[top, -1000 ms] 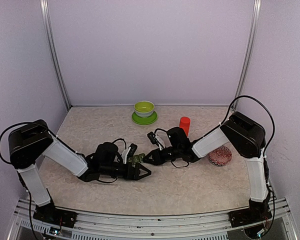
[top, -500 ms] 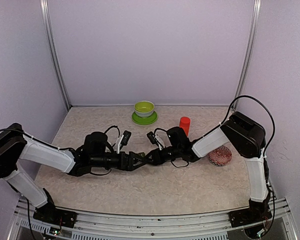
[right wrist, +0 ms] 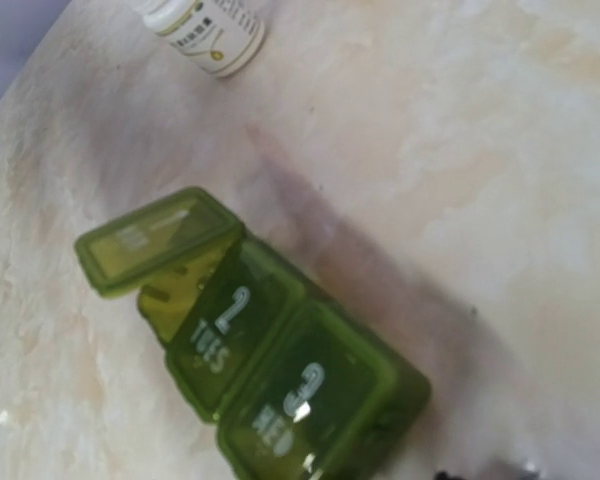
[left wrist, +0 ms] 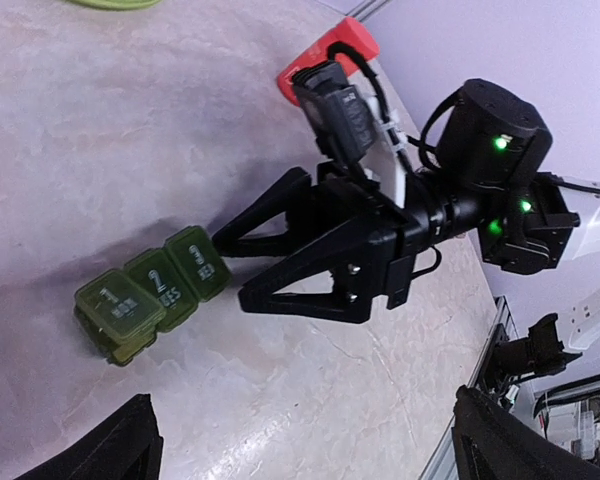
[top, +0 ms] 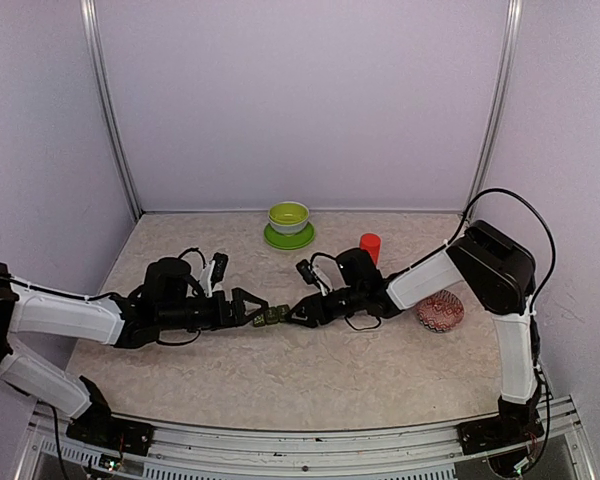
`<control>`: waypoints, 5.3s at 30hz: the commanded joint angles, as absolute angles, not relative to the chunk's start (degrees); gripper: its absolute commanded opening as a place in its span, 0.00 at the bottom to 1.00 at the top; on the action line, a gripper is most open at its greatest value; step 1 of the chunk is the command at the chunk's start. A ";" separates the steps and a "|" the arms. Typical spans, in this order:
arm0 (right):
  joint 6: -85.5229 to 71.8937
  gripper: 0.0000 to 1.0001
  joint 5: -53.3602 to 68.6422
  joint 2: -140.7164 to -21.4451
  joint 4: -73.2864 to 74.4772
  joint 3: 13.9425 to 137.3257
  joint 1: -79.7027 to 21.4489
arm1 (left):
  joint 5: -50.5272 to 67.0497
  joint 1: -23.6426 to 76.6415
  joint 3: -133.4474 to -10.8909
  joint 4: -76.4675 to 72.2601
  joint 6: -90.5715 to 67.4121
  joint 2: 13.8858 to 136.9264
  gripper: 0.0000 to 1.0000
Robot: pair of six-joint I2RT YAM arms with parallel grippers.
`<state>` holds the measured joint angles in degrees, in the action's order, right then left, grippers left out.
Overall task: Sort the pills into containers
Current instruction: Pick up the pill container from the center of the board, then close the lid of the pill container.
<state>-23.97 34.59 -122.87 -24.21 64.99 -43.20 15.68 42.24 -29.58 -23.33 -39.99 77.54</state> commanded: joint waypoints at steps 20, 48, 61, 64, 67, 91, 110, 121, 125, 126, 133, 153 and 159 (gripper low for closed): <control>-9.41 0.73 37.03 -121.34 -12.95 70.96 -42.10 | 16.05 38.21 -27.93 -27.82 -52.94 86.23 0.99; 38.27 0.83 39.08 -129.31 5.79 83.35 -42.70 | 17.84 37.73 -24.12 -29.42 -53.26 83.15 0.99; 37.53 0.75 40.56 -134.73 8.34 90.04 -43.55 | 18.05 37.69 -21.77 -30.74 -54.11 82.06 0.99; 37.45 0.72 41.35 -135.48 8.50 90.91 -43.72 | 18.02 37.70 -21.46 -30.72 -54.14 81.90 0.99; 36.87 0.65 41.00 -135.94 8.53 91.28 -43.89 | 18.04 37.62 -21.12 -30.80 -54.26 81.74 0.99; 29.94 0.37 38.84 -121.32 -2.25 77.34 -46.82 | 20.09 35.21 -19.74 -32.97 -55.54 80.25 0.99; 21.79 0.38 29.87 -112.20 -6.86 69.74 -51.79 | 26.80 36.17 -19.04 -49.00 -63.45 82.38 0.99; 19.97 0.39 30.02 -111.96 -9.32 69.24 -51.85 | 27.97 36.93 -19.05 -51.17 -64.51 84.91 0.95; 20.29 0.39 29.85 -112.22 -8.71 69.57 -51.84 | 28.54 37.00 -19.31 -52.79 -64.99 85.70 0.90; 20.27 0.39 29.96 -112.16 -8.78 69.58 -51.81 | 28.57 37.03 -19.45 -53.03 -65.02 85.88 0.89; 19.87 0.39 30.50 -111.89 -9.85 68.83 -51.81 | 29.56 37.52 -19.26 -56.66 -66.82 87.97 0.75; 18.20 0.39 34.73 -111.95 -13.18 67.37 -51.81 | 30.20 37.88 -17.94 -64.25 -68.76 90.88 0.34; 18.11 0.39 34.39 -111.84 -12.97 67.42 -51.88 | 29.51 38.17 -17.99 -62.85 -68.65 90.98 0.26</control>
<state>18.74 33.23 -113.65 -12.25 68.25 -51.62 28.88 37.21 -17.89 -59.75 -69.32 90.52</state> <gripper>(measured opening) 0.421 0.281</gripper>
